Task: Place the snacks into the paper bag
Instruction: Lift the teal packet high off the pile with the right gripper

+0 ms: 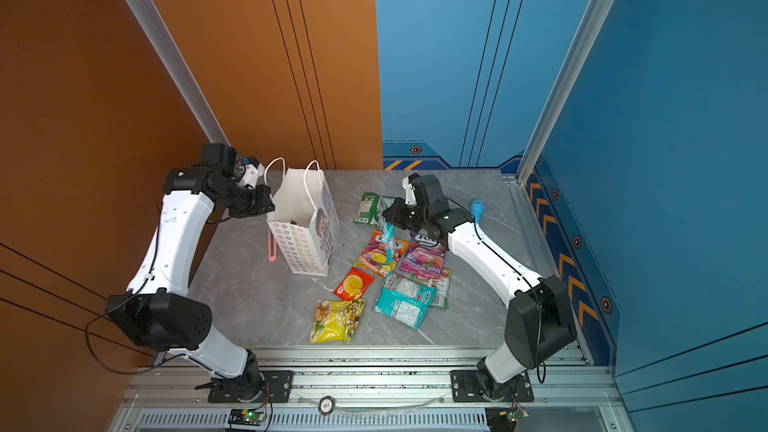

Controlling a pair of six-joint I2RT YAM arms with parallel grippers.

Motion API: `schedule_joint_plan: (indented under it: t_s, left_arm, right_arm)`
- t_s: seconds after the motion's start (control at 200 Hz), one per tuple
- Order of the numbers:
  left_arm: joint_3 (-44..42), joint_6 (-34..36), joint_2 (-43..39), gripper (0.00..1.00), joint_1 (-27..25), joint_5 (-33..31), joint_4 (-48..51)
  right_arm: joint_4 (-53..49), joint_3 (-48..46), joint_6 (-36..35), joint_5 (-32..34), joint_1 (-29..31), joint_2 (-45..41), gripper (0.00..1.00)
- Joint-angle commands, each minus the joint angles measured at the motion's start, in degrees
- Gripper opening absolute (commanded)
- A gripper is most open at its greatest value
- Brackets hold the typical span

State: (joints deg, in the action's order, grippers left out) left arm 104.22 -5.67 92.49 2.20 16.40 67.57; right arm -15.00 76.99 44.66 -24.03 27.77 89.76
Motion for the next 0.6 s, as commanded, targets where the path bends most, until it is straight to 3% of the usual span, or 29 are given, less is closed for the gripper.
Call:
schedule_joint_plan:
  t_s: [0.0,0.59]
  left_arm:
    - [0.69,-0.43,0.84,0.00,-0.31,1.94,1.24]
    - [1.67,-0.46,1.22,0.00,-1.23,2.39,1.23]
  right_arm:
    - [1.09,4.88,0.78,1.58,0.66,2.07,0.00]
    - [-2.06,30.16,-1.91,6.03,3.24,14.47,0.00]
